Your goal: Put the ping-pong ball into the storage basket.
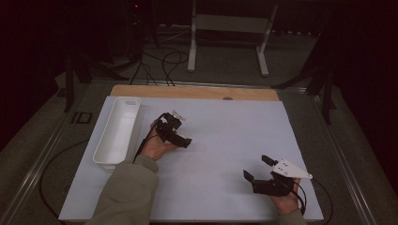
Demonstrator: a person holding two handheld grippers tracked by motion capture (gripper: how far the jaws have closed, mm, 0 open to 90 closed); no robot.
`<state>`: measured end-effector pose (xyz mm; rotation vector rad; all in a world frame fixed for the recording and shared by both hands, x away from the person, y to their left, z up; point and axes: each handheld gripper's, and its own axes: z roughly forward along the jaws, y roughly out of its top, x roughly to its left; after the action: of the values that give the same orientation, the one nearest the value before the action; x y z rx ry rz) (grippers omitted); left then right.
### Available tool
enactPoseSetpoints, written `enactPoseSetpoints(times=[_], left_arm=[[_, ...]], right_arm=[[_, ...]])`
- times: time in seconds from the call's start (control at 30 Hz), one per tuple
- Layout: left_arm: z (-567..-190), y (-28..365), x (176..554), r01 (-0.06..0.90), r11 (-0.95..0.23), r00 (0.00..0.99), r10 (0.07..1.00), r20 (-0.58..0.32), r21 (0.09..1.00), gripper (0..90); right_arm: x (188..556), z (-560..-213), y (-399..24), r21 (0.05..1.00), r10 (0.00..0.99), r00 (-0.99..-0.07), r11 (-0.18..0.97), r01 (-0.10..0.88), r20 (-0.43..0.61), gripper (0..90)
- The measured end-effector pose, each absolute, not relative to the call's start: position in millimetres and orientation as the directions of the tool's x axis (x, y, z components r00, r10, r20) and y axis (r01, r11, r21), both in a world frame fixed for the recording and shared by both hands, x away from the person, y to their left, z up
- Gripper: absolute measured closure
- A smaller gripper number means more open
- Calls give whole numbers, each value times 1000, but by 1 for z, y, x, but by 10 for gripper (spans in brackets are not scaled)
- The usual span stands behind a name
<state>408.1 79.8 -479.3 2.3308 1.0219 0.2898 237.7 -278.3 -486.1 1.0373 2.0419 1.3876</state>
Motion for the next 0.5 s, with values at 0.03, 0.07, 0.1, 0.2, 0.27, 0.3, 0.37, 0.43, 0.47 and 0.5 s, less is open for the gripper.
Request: enactPoseSetpoints(times=[0.03,0.07,0.1,0.2,0.27,0.3,0.37,0.43,0.47,0.5], left_arm=[[-480,80,408,605,-545,684,729,-28,581,52],[-480,80,408,606,-547,684,729,-28,578,57],[-480,80,408,606,-550,686,727,-27,575,63],[-481,79,408,607,-555,688,725,-27,569,93],[-481,79,408,608,-554,688,725,-29,568,106],[-481,79,408,609,-555,690,723,-32,567,117],[-482,79,408,608,-557,691,722,-32,566,142],[-482,80,408,611,-556,691,722,-36,563,162],[-483,80,409,615,-555,690,722,-42,560,169],[-483,80,409,613,-559,694,719,-42,558,180]], right_arm=[[238,-486,-278,922,791,-610,207,328,39,78],[238,-486,-278,922,791,-610,207,328,40,78],[238,-486,-279,922,791,-610,206,328,40,78],[238,-486,-278,922,791,-610,207,328,39,78],[238,-486,-278,921,791,-610,207,329,40,78],[238,-486,-278,921,791,-610,207,329,40,78],[238,-486,-278,922,791,-610,207,329,40,78],[238,-486,-279,922,790,-611,207,329,41,78],[238,-486,-279,922,790,-611,207,329,41,78],[238,-486,-279,921,790,-611,207,329,41,78]])
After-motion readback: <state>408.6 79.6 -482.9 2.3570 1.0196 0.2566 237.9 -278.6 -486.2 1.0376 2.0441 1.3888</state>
